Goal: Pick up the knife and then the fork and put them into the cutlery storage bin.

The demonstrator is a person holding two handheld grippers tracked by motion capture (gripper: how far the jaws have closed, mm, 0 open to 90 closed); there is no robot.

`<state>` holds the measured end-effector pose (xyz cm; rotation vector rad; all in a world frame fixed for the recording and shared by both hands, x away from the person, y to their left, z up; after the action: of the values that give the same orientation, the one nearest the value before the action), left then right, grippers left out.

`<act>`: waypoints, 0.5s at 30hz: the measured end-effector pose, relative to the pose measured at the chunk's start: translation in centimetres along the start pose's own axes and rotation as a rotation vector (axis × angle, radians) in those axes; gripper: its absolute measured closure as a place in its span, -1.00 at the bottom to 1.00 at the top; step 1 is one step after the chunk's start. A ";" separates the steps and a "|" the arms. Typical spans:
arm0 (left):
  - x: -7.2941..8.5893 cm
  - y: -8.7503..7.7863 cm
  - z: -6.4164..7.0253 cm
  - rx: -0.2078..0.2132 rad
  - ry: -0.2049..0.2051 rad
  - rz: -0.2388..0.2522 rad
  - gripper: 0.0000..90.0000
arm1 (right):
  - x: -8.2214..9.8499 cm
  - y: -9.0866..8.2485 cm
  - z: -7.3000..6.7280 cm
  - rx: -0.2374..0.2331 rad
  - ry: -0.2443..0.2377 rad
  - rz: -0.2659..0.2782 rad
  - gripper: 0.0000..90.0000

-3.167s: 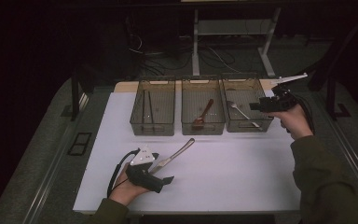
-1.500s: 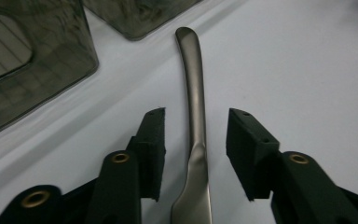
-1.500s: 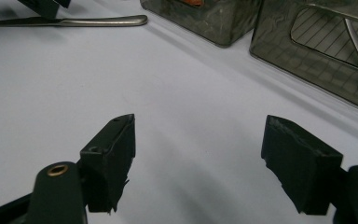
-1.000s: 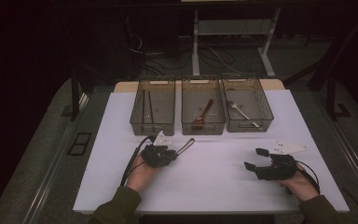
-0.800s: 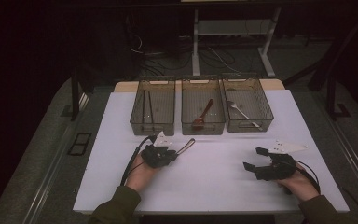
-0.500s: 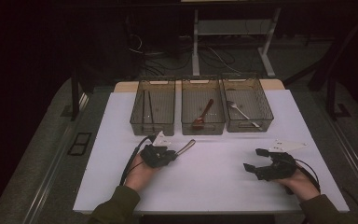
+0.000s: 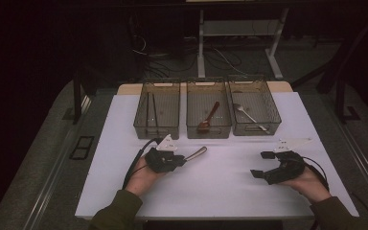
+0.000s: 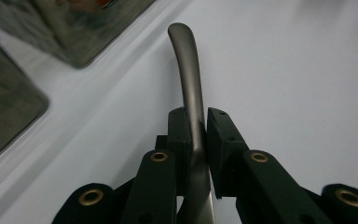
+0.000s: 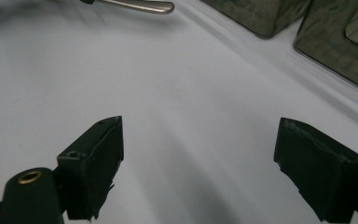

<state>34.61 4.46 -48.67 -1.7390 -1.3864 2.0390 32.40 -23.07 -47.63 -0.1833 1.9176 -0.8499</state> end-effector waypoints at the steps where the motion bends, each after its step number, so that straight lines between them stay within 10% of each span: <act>1: -0.2 0.0 0.3 0.016 0.009 0.001 0.76 | -0.2 0.0 -0.1 -0.013 -0.007 -0.006 -0.66; 15: -4.4 0.0 6.0 0.180 0.203 0.065 0.76 | -4.1 0.7 -2.9 -0.210 -0.175 -0.114 -0.53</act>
<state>31.08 -1.45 -45.98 -1.8725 -1.0665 1.8887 32.23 -19.25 -44.29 -0.4821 1.8421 -0.6817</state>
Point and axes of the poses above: each handheld gripper's, and its own axes: y roughly forward along the jaws, x roughly out of its underside, z roughly to its right, the point moved 9 cm from there along y, roughly forward along the jaws, and after that the axes turned 10 degrees about -x, right-handed, at the moved point
